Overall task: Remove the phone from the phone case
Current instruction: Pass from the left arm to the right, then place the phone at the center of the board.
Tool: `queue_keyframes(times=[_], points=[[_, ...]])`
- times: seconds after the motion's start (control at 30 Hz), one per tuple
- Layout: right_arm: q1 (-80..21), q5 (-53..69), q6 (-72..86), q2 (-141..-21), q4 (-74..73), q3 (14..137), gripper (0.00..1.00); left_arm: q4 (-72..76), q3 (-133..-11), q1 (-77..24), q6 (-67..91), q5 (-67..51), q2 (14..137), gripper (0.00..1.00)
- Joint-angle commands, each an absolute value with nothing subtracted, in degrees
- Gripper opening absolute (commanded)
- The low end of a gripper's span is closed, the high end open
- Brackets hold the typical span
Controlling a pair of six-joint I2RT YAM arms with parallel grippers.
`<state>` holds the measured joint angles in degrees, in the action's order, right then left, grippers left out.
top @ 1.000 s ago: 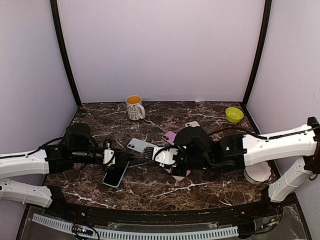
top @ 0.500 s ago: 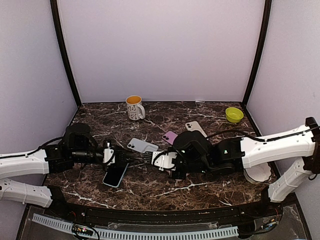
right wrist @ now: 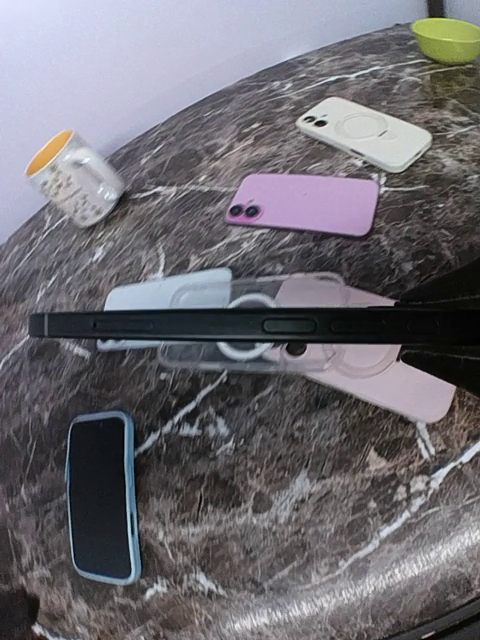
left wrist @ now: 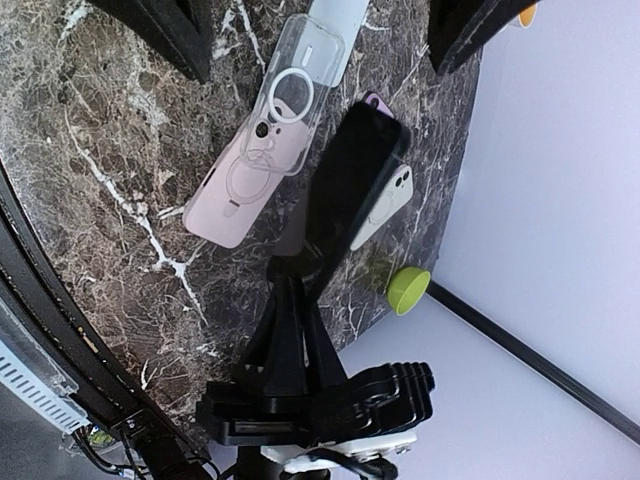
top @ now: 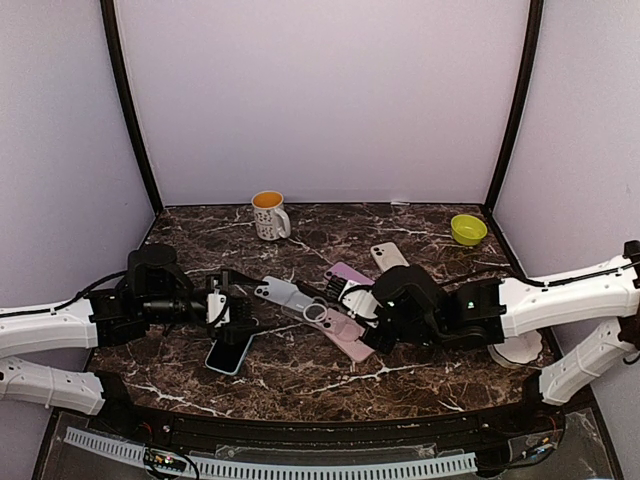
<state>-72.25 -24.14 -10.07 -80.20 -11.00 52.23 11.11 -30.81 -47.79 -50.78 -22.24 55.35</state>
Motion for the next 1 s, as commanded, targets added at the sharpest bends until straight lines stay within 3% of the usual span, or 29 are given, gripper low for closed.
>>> queue_keyframes(times=[0.0, 0.2, 0.5, 0.97], points=[[-68.43, -34.24, 0.63, -76.03, -10.97, 49.14, 0.00, 12.95, -32.14, -47.73, -50.33, -20.68, 54.70, 0.77], [-63.20, -44.75, 13.32, -75.54, -17.88, 46.89, 0.00, 13.01, -32.29, -47.76, -50.16, -20.24, 54.91, 0.77], [-57.82, -46.55, 25.21, -81.50, -24.75, 46.63, 0.00, 12.88, -32.43, -47.77, -50.07, -19.08, 55.12, 0.77], [-57.57, -40.63, 24.06, -92.81, -26.55, 48.25, 0.02, 12.83, -32.37, -47.74, -50.12, -18.56, 55.63, 0.77]])
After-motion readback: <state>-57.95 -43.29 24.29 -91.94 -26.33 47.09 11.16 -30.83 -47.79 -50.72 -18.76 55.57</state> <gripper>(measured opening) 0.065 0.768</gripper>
